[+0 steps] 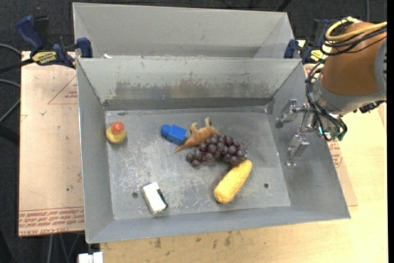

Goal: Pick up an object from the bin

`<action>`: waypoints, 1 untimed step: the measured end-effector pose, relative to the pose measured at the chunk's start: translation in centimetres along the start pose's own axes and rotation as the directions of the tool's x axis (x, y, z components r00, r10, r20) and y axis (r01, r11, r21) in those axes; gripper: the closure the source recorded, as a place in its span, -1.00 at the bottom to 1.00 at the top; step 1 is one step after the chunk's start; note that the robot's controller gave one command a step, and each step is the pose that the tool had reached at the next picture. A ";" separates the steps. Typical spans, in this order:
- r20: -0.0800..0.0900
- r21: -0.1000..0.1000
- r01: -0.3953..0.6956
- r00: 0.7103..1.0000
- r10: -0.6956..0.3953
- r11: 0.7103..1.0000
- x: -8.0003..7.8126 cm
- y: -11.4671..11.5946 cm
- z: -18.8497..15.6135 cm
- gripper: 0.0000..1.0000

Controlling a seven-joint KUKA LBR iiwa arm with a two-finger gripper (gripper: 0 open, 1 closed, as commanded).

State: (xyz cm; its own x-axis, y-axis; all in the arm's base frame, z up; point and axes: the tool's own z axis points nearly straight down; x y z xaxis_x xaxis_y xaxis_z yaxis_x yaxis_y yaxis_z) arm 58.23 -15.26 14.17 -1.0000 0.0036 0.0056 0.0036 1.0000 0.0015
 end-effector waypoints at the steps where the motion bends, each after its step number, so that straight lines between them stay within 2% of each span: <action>1: 0.007 0.001 0.003 1.000 -0.003 1.000 -0.2 0.1 -0.4 -1.00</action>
Offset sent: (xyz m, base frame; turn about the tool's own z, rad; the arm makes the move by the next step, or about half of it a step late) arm -0.0187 0.0836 -0.0717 -0.3937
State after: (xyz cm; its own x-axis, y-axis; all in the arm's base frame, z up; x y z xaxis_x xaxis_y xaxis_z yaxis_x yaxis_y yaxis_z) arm 58.44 -15.21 14.61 -1.0000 0.0004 -0.0017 0.0004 1.0000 0.0002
